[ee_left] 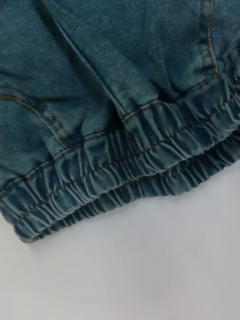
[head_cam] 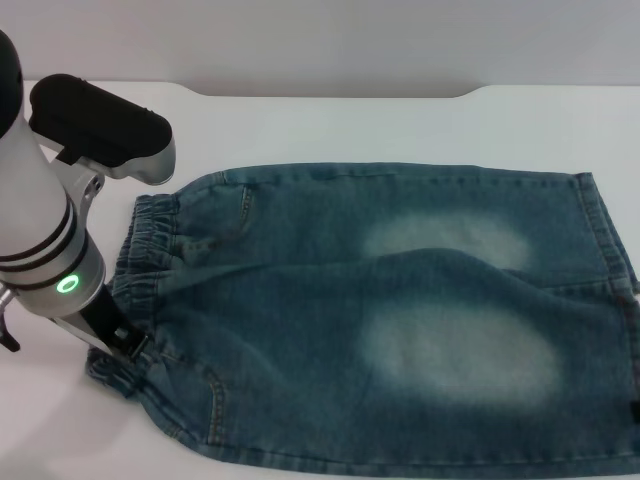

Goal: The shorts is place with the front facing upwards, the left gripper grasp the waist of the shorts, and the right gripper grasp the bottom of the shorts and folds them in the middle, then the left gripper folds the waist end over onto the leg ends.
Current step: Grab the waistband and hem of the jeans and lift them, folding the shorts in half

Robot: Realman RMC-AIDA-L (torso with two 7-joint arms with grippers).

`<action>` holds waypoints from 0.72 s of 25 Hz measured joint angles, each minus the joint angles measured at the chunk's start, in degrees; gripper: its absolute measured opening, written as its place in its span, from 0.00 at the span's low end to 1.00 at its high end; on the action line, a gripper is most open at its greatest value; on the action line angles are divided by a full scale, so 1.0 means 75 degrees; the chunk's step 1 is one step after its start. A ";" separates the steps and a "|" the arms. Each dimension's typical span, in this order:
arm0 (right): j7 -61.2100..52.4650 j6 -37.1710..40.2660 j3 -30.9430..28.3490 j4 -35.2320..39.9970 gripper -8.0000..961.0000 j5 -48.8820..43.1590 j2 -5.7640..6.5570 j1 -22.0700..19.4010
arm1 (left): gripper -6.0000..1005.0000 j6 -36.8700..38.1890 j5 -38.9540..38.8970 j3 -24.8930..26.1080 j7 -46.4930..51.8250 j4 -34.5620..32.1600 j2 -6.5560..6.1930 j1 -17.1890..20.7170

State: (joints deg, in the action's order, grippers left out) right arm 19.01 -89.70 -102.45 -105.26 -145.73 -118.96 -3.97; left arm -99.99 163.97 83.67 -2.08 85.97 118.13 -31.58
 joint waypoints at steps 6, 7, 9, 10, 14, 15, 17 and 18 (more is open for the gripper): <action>0.0000 0.0013 0.0065 0.0050 0.67 -0.0005 -0.0009 -0.0007 | 0.04 -0.0003 -0.0018 -0.0008 -0.0024 -0.0038 0.0007 -0.0008; 0.0000 0.0019 0.0068 0.0056 0.67 -0.0005 -0.0012 -0.0010 | 0.04 -0.0003 -0.0019 -0.0009 -0.0025 -0.0038 0.0007 -0.0008; 0.0000 0.0020 0.0074 0.0073 0.67 -0.0004 -0.0017 -0.0018 | 0.04 -0.0004 -0.0019 -0.0011 -0.0026 -0.0038 0.0009 -0.0008; 0.0000 0.0022 0.0077 0.0075 0.67 -0.0004 -0.0017 -0.0024 | 0.04 -0.0004 -0.0019 -0.0011 -0.0027 -0.0038 0.0010 -0.0008; 0.0002 0.0027 0.0079 0.0093 0.67 -0.0005 -0.0018 -0.0032 | 0.04 -0.0004 -0.0019 -0.0011 -0.0027 -0.0038 0.0011 -0.0008; 0.0003 0.0029 0.0079 0.0113 0.67 -0.0006 -0.0018 -0.0033 | 0.04 -0.0004 -0.0019 -0.0012 -0.0027 -0.0038 0.0011 -0.0008; 0.0013 0.0036 0.0079 0.0192 0.67 -0.0005 -0.0018 -0.0032 | 0.04 -0.0001 -0.0019 -0.0011 -0.0027 -0.0038 0.0011 -0.0008; 0.0017 0.0042 0.0079 0.0231 0.67 -0.0001 -0.0018 -0.0029 | 0.04 0.0000 -0.0018 -0.0011 -0.0028 -0.0038 0.0011 -0.0008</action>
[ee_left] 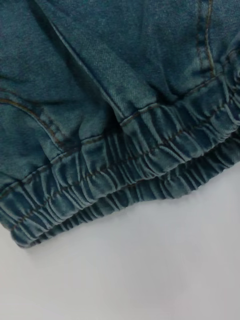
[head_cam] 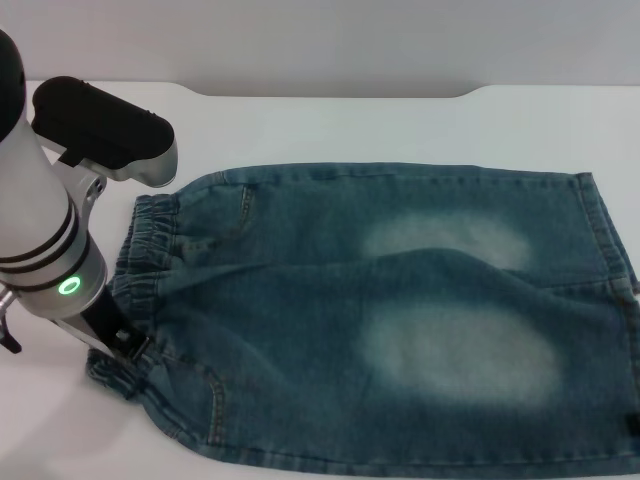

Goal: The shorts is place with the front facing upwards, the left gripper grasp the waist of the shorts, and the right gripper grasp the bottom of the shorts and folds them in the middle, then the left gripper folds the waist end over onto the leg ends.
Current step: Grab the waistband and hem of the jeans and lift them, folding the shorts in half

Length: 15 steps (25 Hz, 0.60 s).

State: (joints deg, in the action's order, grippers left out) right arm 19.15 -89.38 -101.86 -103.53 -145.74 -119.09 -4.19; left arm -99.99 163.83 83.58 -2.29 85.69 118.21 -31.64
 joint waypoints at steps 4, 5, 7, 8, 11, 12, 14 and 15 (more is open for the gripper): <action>0.0038 0.0017 0.0000 0.0169 0.67 0.0022 0.0000 0.0041 | 0.04 0.0003 0.0000 0.0000 0.0000 0.0006 0.0000 0.0000; 0.0040 0.0021 0.0000 0.0194 0.67 0.0025 0.0000 0.0050 | 0.04 0.0005 0.0000 0.0000 0.0000 0.0011 0.0000 -0.0018; 0.0042 0.0024 0.0000 0.0206 0.67 0.0027 0.0000 0.0061 | 0.04 0.0006 0.0000 0.0000 0.0000 0.0010 0.0000 -0.0038; 0.0042 0.0027 0.0000 0.0206 0.67 0.0028 0.0000 0.0065 | 0.04 0.0007 0.0000 0.0000 -0.0001 0.0009 0.0001 -0.0049; 0.0111 0.0029 -0.0005 0.0184 0.66 0.0036 0.0002 0.0060 | 0.04 0.0003 0.0000 0.0000 -0.0002 0.0006 0.0001 -0.0061; 0.0180 0.0009 -0.0023 0.0175 0.66 0.0064 0.0004 0.0056 | 0.04 -0.0001 0.0000 0.0000 -0.0002 0.0005 0.0000 -0.0065; 0.0287 -0.0036 -0.0050 0.0171 0.65 0.0117 0.0011 0.0058 | 0.04 -0.0006 0.0000 0.0000 -0.0001 0.0003 0.0000 -0.0069; 0.0317 -0.0047 -0.0053 0.0172 0.64 0.0130 0.0014 0.0064 | 0.04 -0.0010 0.0000 0.0000 -0.0001 0.0002 0.0000 -0.0069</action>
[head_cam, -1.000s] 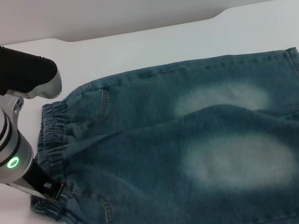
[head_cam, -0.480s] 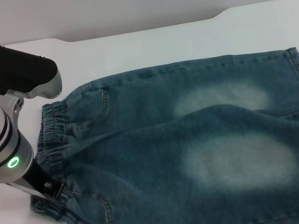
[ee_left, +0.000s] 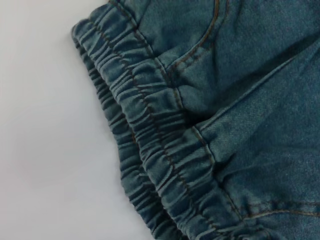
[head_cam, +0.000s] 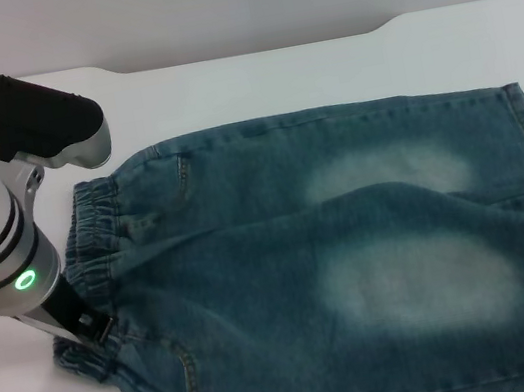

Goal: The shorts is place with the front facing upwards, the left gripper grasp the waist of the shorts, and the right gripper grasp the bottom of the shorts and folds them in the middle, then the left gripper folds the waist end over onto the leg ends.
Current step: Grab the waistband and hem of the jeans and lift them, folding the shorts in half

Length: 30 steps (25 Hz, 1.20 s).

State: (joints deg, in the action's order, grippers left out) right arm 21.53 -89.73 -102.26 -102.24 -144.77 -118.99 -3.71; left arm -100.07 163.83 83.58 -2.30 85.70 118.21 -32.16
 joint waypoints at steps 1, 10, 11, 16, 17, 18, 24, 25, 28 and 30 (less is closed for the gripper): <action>0.0013 -0.0004 0.0013 0.0005 0.56 0.0001 0.0003 0.0005 | 0.04 -0.0003 0.0000 0.0000 0.0000 -0.0001 0.0000 0.0000; 0.0080 -0.0010 0.0055 0.0157 0.26 0.0008 0.0019 0.0061 | 0.04 -0.0019 -0.0001 0.0000 -0.0015 -0.0002 0.0000 0.0039; 0.0080 -0.0010 0.0055 0.0157 0.24 0.0008 0.0019 0.0061 | 0.04 -0.0026 -0.0003 0.0000 -0.0017 -0.0002 0.0000 0.0041; 0.0094 -0.0046 0.0054 0.0180 0.11 0.0008 0.0017 0.0067 | 0.04 -0.0039 -0.0011 0.0000 -0.0020 -0.0002 -0.0008 0.0046; 0.0094 -0.0066 0.0054 0.0183 0.07 0.0008 0.0014 0.0070 | 0.04 -0.0039 -0.0011 0.0000 -0.0020 -0.0002 -0.0008 0.0046; 0.0094 -0.0087 0.0053 0.0184 0.04 0.0008 0.0013 0.0081 | 0.04 -0.0040 -0.0012 0.0000 -0.0020 -0.0002 -0.0009 0.0051; 0.0080 -0.0091 -0.0018 0.0310 0.04 0.0020 0.0005 0.0203 | 0.04 -0.0041 -0.0012 0.0000 -0.0033 -0.0002 -0.0012 0.0053; 0.0078 -0.0093 -0.0009 0.0305 0.04 0.0021 0.0005 0.0212 | 0.04 -0.0041 -0.0012 0.0000 -0.0038 -0.0002 -0.0012 0.0050; 0.0078 -0.0098 0.0009 0.0190 0.06 0.0025 0.0004 0.0214 | 0.04 -0.0041 -0.0013 0.0000 -0.0055 -0.0002 -0.0012 0.0041; 0.0064 -0.0117 -0.0018 0.0157 0.11 0.0026 0.0008 0.0223 | 0.04 -0.0041 -0.0012 0.0000 -0.0073 -0.0002 -0.0012 0.0040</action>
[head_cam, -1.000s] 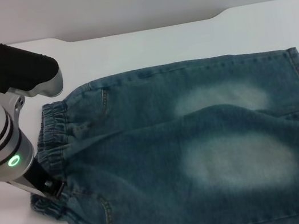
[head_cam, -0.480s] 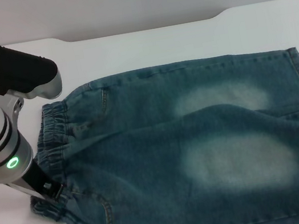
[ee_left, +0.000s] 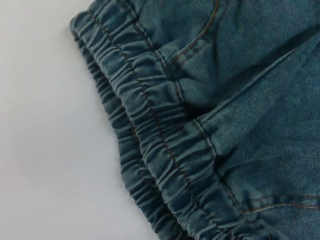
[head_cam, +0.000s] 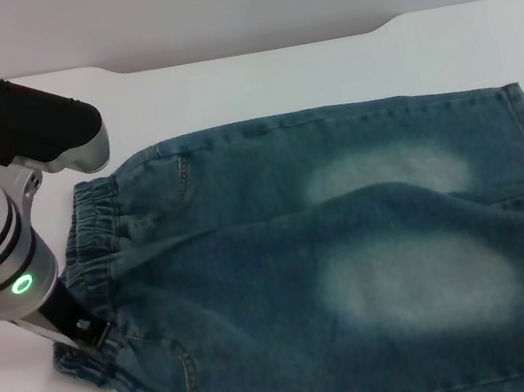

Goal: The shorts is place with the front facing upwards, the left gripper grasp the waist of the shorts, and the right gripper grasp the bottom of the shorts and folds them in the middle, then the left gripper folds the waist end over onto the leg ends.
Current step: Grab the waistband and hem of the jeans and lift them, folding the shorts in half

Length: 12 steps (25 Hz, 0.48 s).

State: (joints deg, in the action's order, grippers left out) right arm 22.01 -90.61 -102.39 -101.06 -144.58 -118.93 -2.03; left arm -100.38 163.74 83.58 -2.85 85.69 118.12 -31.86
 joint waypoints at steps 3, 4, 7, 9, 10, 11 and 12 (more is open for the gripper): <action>-0.0017 -0.0013 -0.0008 -0.0023 0.24 0.0000 0.0010 0.0005 | 0.04 0.0000 0.0000 0.0000 -0.0018 -0.0013 0.0007 -0.0006; -0.0030 -0.0021 -0.0011 -0.0028 0.27 0.0000 0.0011 0.0005 | 0.04 0.0000 0.0000 0.0000 -0.0018 -0.0021 0.0007 -0.0010; -0.0068 -0.0052 -0.0018 -0.0024 0.33 -0.0027 0.0012 -0.0015 | 0.04 0.0004 0.0000 0.0000 -0.0019 -0.0045 0.0010 -0.0027; -0.0091 -0.0064 -0.0021 -0.0007 0.37 -0.0043 0.0007 -0.0064 | 0.04 0.0011 0.0000 0.0000 -0.0019 -0.0054 0.0011 -0.0032; -0.0096 -0.0064 -0.0023 -0.0001 0.39 -0.0045 0.0004 -0.0076 | 0.04 0.0015 0.0000 0.0000 -0.0019 -0.0060 0.0012 -0.0036; -0.0101 -0.0064 -0.0026 0.0007 0.42 -0.0046 0.0001 -0.0090 | 0.04 0.0018 0.0000 0.0000 -0.0020 -0.0066 0.0012 -0.0042; -0.0102 -0.0063 -0.0029 0.0034 0.44 -0.0047 -0.0003 -0.0097 | 0.04 0.0020 0.0000 0.0000 -0.0020 -0.0070 0.0012 -0.0050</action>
State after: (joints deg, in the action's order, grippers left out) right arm 21.24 -91.08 -102.61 -100.81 -144.93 -118.95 -2.76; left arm -100.23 163.74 83.58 -2.99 85.16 118.21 -32.24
